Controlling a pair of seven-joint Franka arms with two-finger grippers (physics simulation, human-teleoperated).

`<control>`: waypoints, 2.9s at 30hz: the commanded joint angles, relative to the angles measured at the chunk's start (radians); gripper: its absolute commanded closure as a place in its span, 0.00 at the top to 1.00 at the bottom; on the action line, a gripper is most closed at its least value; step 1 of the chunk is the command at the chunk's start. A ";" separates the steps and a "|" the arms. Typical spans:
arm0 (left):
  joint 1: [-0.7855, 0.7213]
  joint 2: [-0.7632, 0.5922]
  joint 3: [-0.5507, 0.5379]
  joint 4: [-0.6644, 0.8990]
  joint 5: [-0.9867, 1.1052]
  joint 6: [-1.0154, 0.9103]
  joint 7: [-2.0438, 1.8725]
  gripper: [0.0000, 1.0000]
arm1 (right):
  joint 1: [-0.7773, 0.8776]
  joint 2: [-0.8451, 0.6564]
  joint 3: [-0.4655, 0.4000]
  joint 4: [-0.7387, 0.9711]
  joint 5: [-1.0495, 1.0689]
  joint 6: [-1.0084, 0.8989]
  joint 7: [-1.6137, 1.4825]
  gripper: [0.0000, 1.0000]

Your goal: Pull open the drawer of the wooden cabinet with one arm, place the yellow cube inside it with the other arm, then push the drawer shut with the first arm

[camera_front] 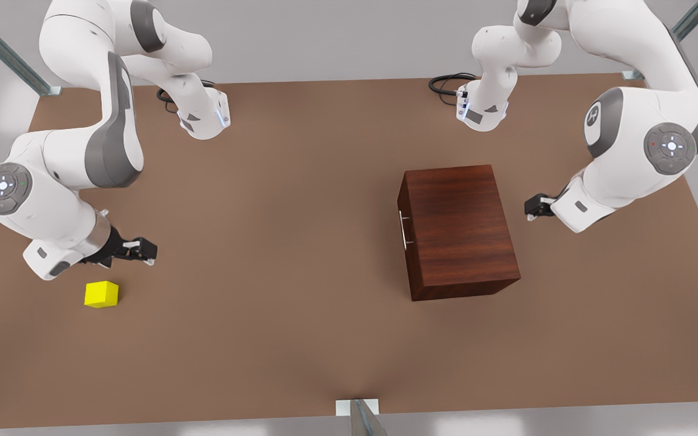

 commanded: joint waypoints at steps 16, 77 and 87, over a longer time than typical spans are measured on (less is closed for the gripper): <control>-0.574 0.349 0.003 0.084 0.082 0.247 -1.428 1.00 | -0.044 -0.001 0.000 -0.217 0.035 0.187 -0.019 1.00; -0.646 0.524 -0.002 0.149 0.265 0.224 -1.107 0.65 | -0.416 0.431 0.000 -0.326 -0.043 0.745 -0.592 0.92; -0.681 0.539 -0.003 0.187 0.266 0.269 -1.121 0.65 | -0.401 0.289 0.032 -0.328 -0.044 0.578 -0.520 0.60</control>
